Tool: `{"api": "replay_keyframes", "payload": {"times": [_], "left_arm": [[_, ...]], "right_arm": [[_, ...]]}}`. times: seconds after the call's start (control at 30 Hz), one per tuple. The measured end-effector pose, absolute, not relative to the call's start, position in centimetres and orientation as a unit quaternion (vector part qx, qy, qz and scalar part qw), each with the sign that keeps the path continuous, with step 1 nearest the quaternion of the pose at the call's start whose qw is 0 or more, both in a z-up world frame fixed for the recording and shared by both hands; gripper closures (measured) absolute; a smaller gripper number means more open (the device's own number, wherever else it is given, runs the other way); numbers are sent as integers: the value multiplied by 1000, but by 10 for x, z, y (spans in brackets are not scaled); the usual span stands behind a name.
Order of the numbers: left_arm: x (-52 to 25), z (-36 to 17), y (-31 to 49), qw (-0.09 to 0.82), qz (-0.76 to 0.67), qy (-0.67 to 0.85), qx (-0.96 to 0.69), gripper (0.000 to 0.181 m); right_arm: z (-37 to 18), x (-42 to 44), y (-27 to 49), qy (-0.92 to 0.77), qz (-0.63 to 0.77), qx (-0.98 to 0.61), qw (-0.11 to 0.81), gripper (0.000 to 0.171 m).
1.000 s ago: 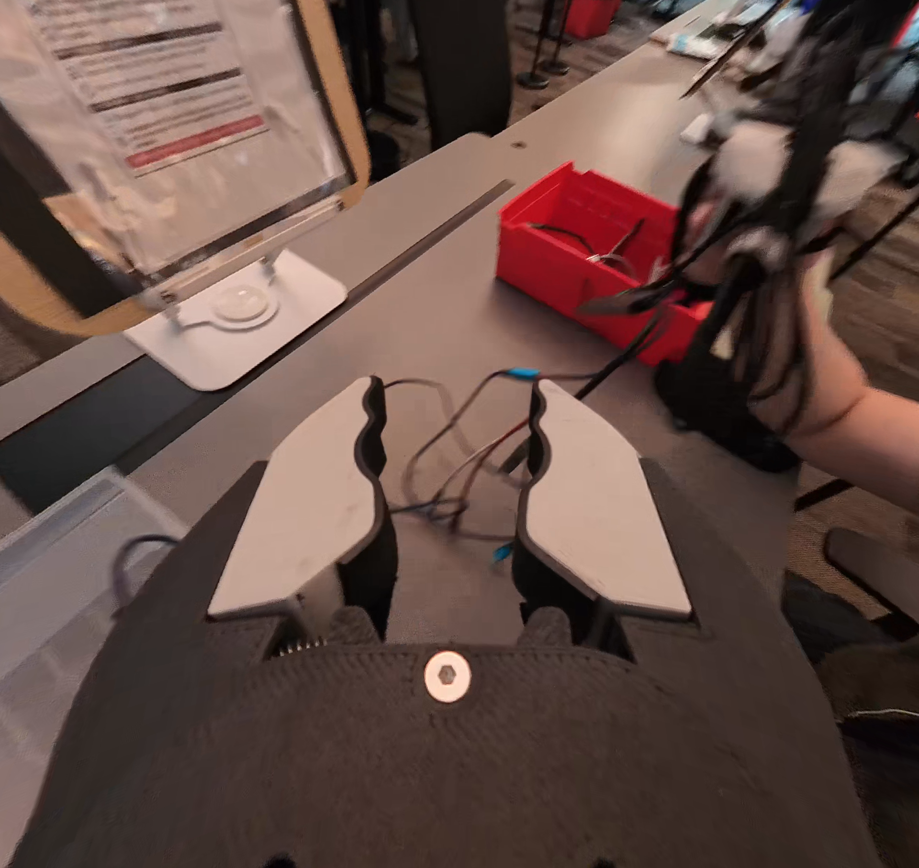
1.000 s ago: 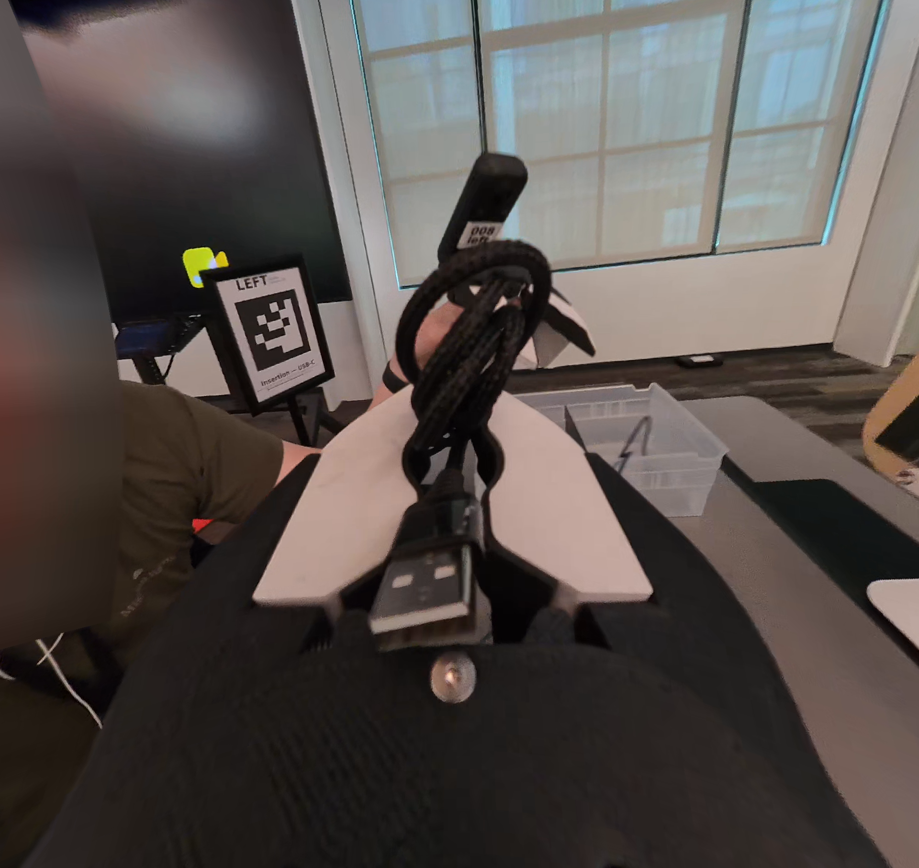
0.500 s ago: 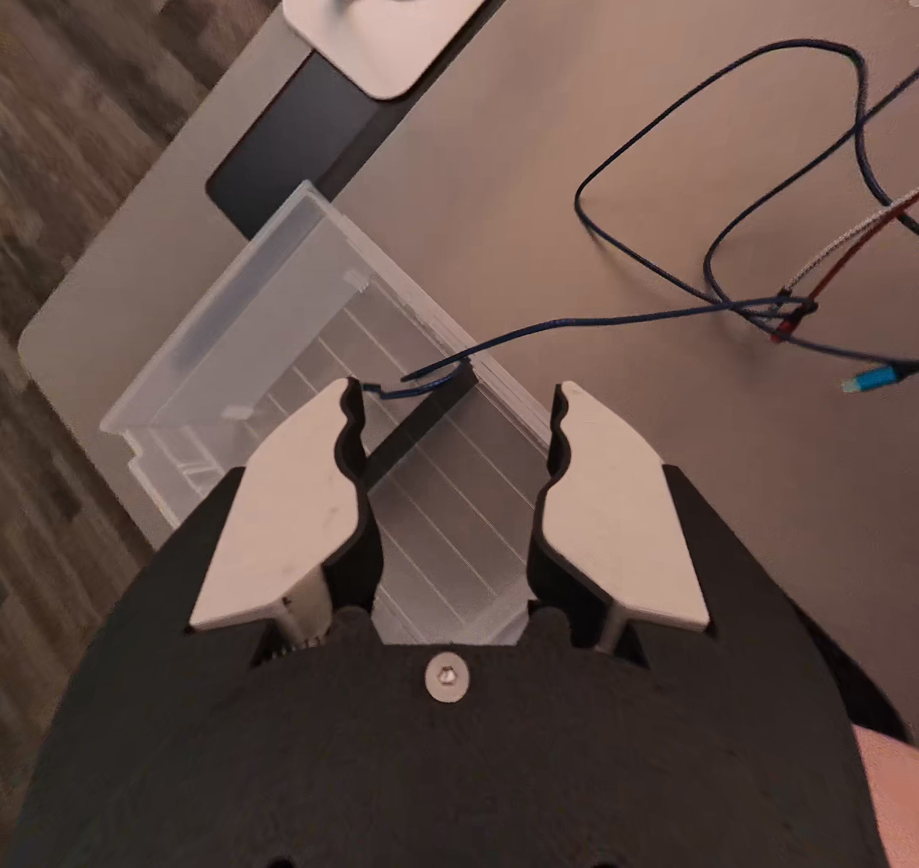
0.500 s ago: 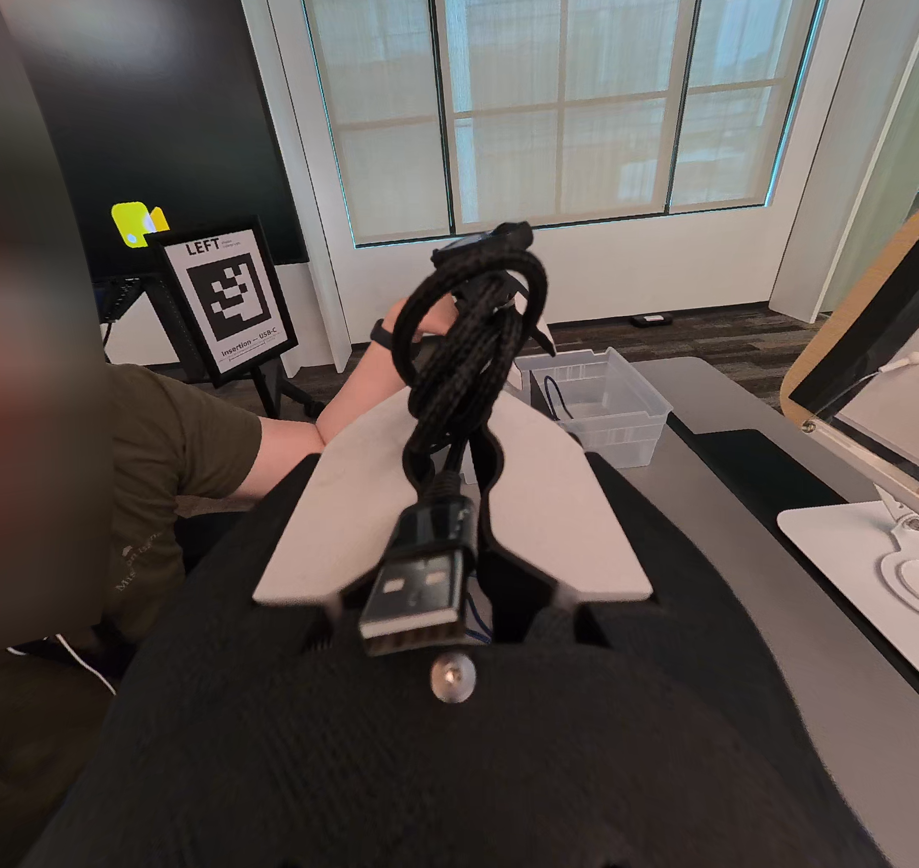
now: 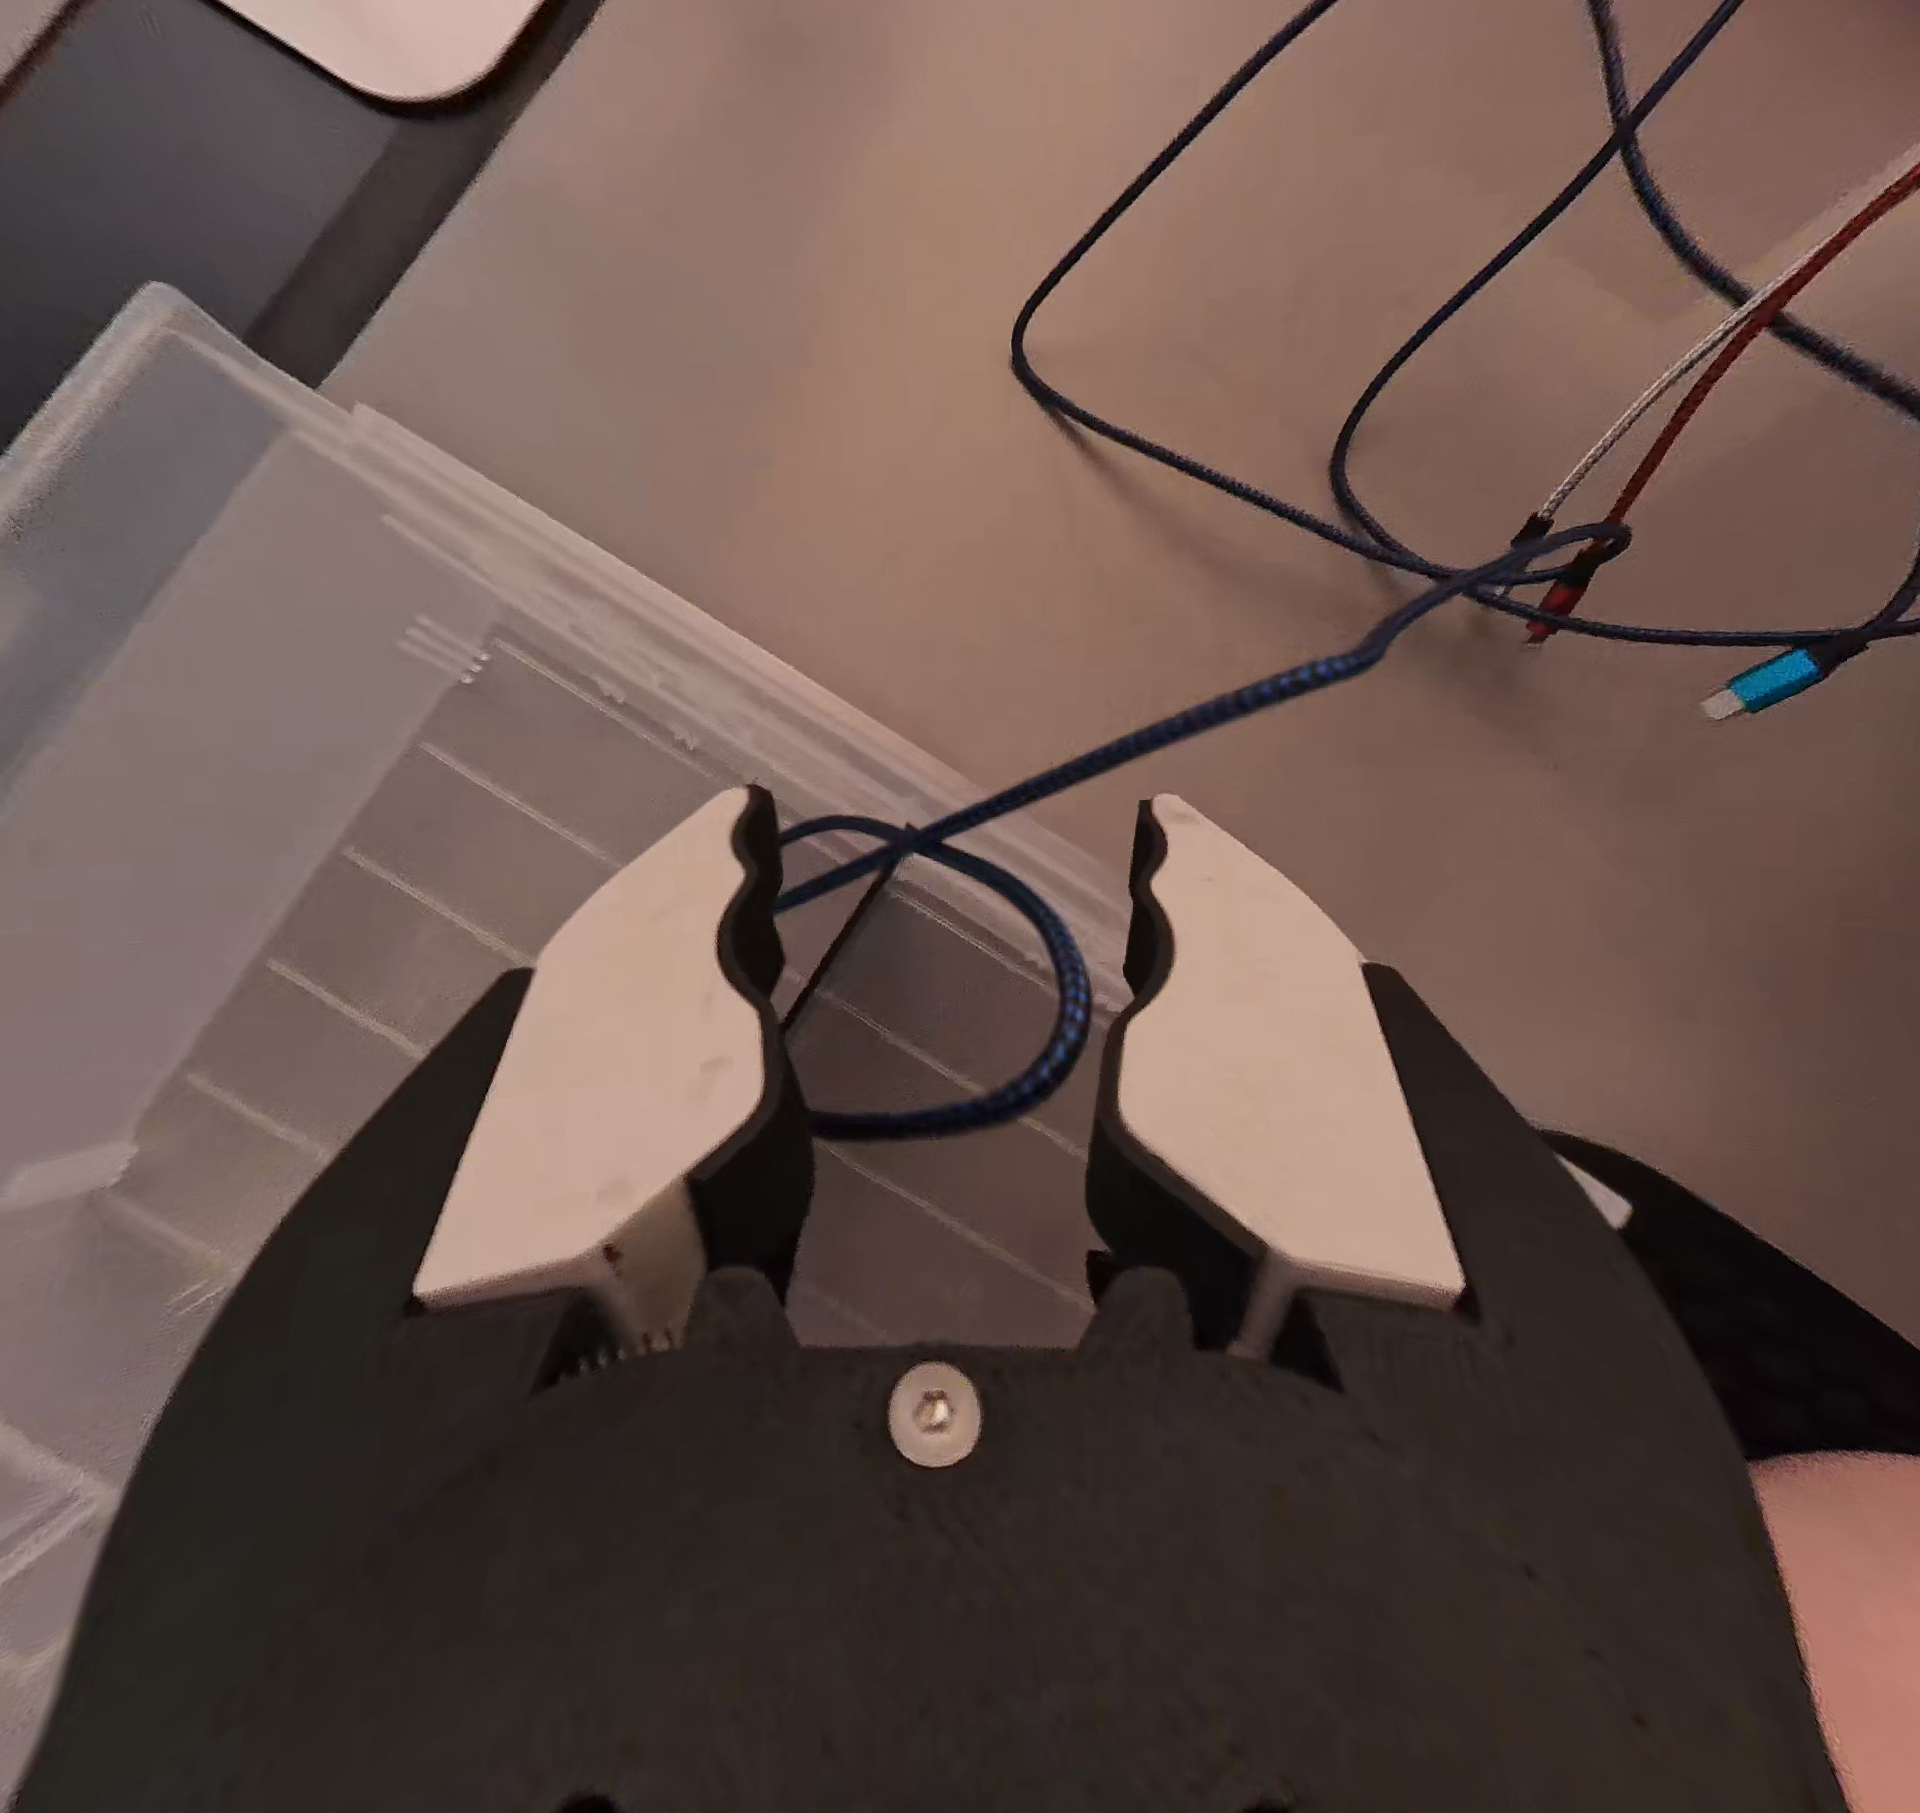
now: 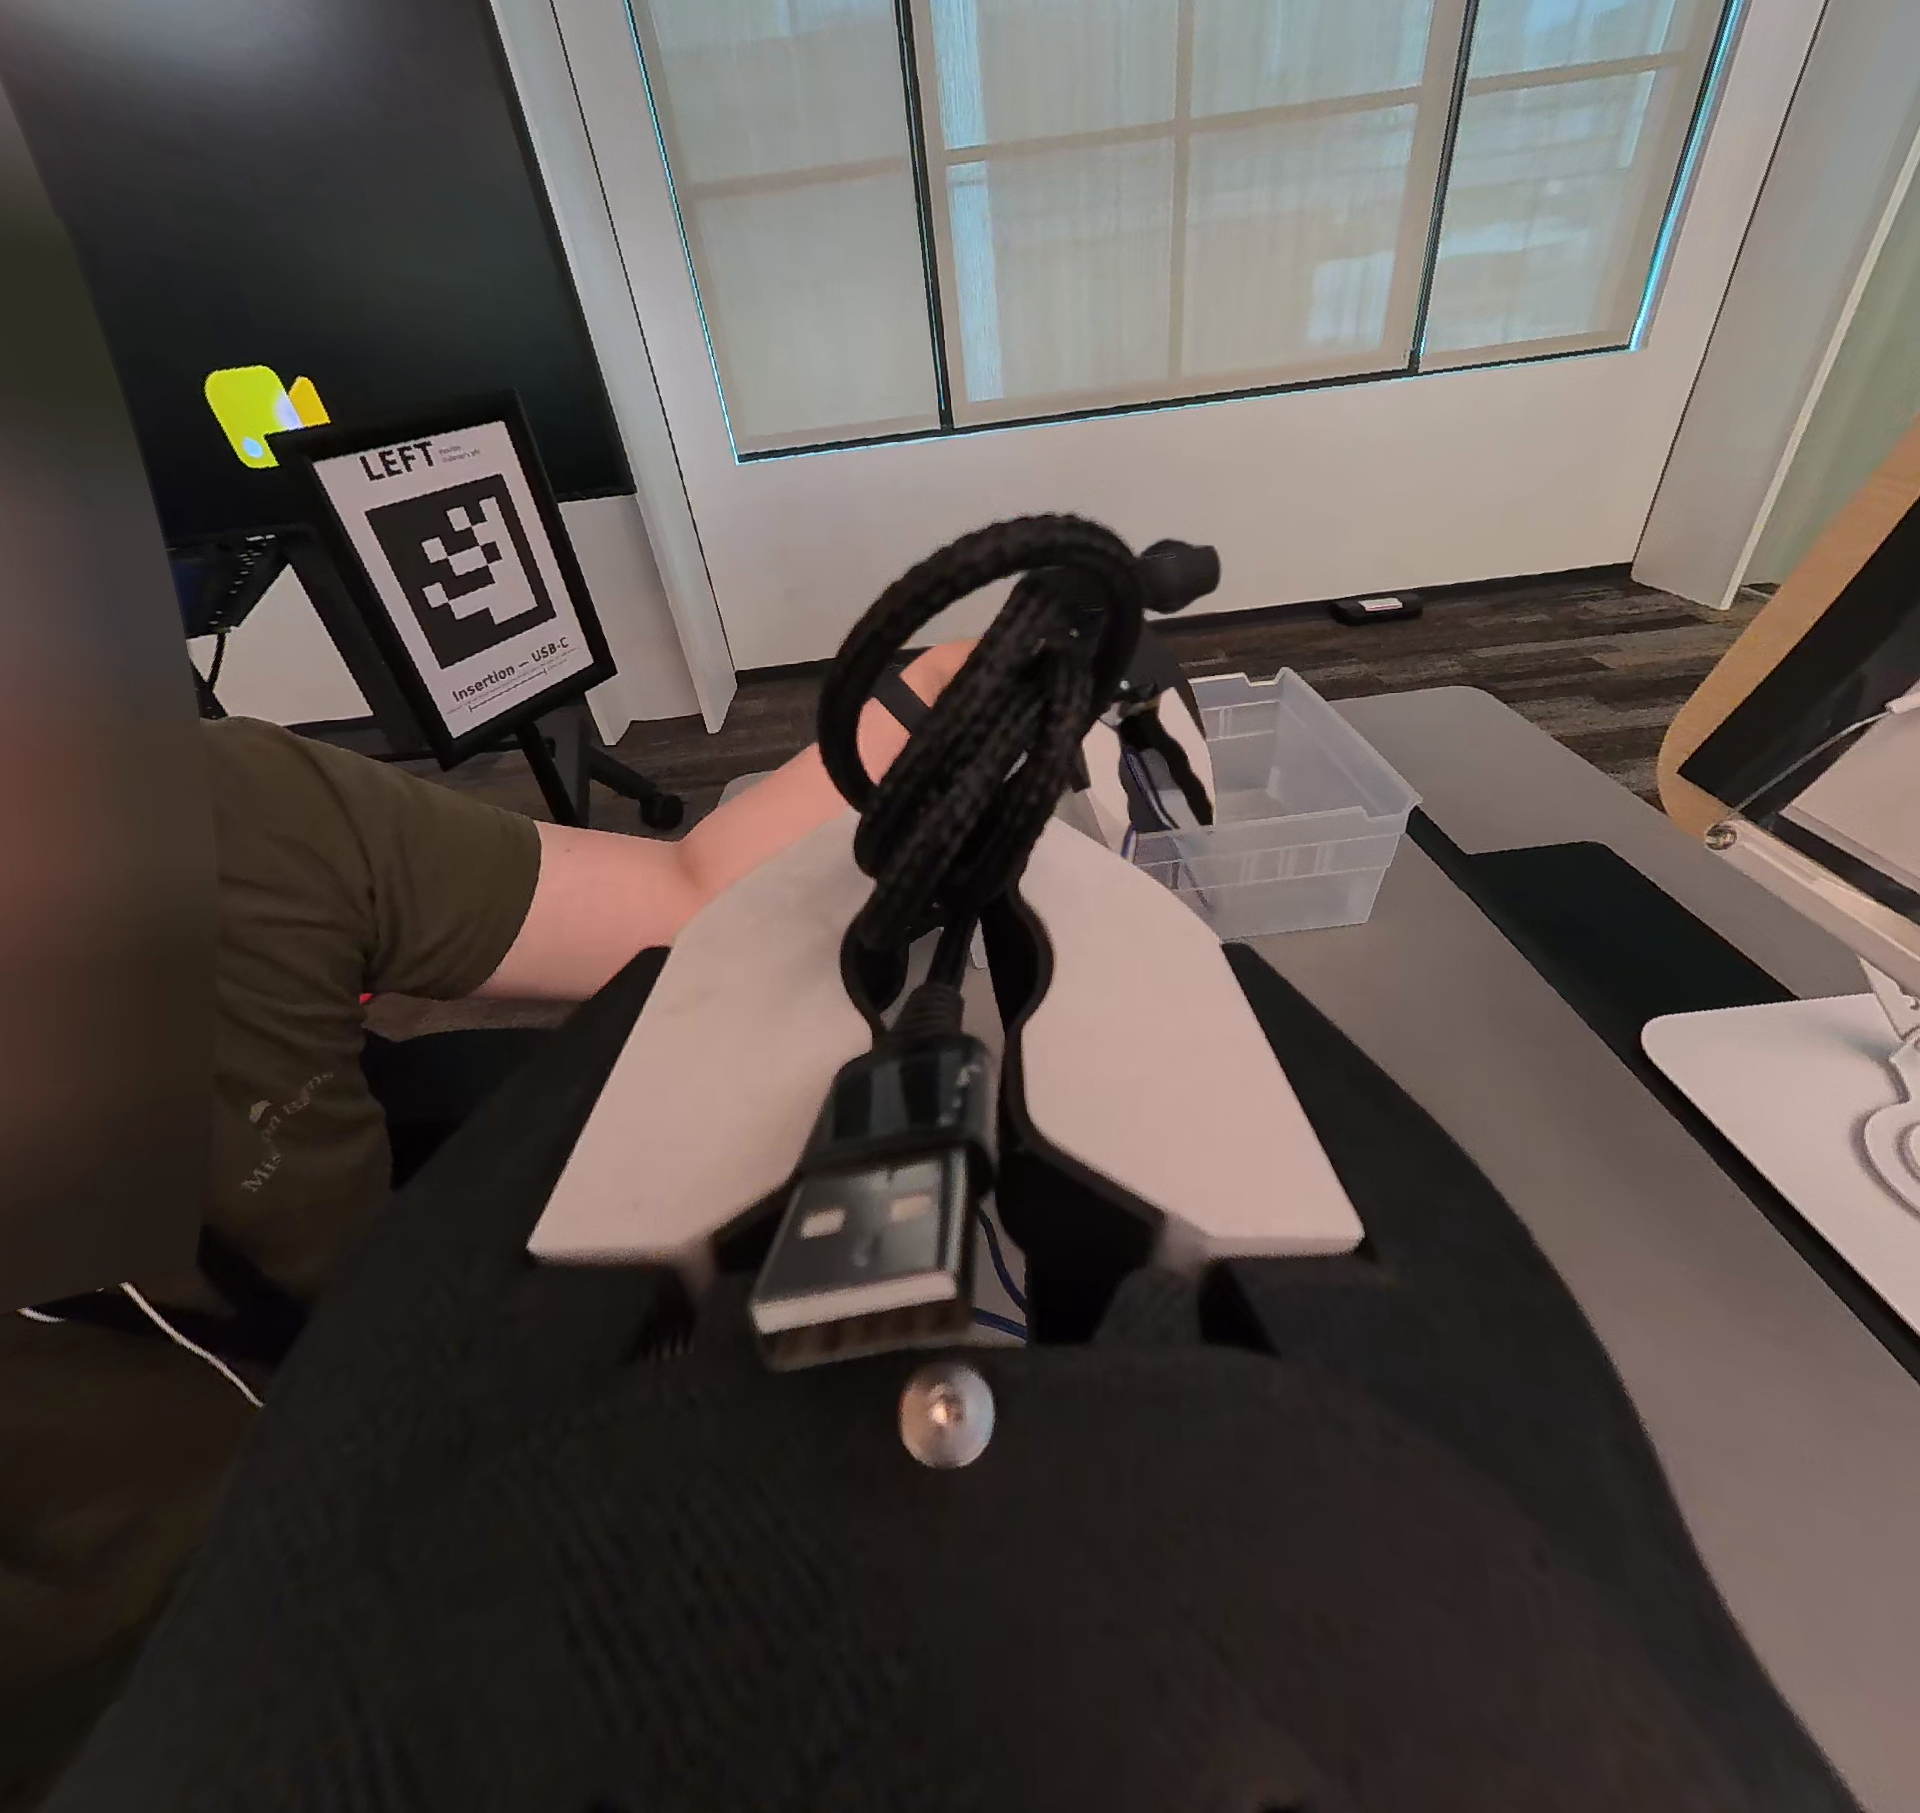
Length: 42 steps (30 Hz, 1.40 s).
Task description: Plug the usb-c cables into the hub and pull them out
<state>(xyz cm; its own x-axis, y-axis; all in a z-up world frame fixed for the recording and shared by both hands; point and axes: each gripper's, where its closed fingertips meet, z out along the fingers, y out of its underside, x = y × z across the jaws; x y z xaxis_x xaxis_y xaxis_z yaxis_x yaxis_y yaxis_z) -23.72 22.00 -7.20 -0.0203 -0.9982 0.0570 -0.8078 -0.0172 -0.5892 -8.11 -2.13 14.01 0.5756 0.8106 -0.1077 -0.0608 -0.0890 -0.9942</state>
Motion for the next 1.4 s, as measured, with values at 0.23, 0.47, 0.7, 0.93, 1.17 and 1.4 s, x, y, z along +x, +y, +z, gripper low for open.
{"api": "replay_keyframes", "payload": {"times": [0.23,0.47,0.7,0.93,1.17,1.4], "left_arm": [[-230,-69,222,174,-287,642,-689,146],[-235,-58,221,174,-279,635,-699,166],[-231,-28,220,219,-301,621,-689,175],[-208,34,193,313,-324,625,-638,176],[-166,79,107,323,-382,653,-569,177],[-109,2,57,180,-355,708,-582,178]], "right_arm": [[138,-81,-20,-293,354,-649,606,155],[136,-80,-19,-294,345,-654,605,155],[131,-78,-14,-291,337,-663,601,155],[130,-74,-12,-287,321,-670,605,155],[133,-63,-14,-274,309,-679,606,155],[116,-58,-18,-291,306,-710,564,155]]}}
